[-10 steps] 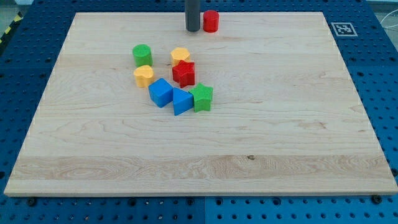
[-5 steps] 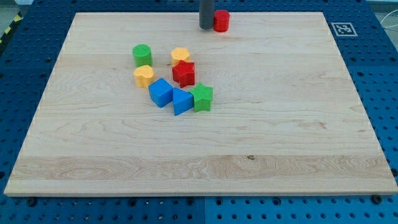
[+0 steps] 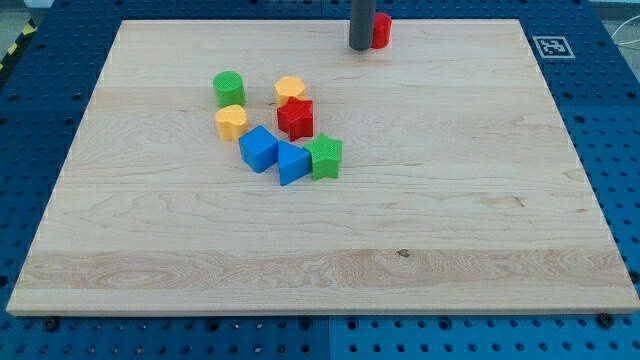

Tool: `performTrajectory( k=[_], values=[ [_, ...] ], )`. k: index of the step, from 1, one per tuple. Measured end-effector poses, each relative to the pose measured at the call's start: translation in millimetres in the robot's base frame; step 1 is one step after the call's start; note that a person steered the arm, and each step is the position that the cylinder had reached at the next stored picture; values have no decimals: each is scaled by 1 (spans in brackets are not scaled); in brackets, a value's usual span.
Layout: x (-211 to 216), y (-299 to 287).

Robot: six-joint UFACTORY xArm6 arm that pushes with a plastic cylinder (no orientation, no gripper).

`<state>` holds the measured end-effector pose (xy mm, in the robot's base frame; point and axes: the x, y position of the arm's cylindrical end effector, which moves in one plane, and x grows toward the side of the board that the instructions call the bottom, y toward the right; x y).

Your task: Move the red circle to the top right

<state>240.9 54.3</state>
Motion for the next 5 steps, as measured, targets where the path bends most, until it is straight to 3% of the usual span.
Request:
performTrajectory(
  k=[5],
  values=[
    [-44,16]
  ],
)
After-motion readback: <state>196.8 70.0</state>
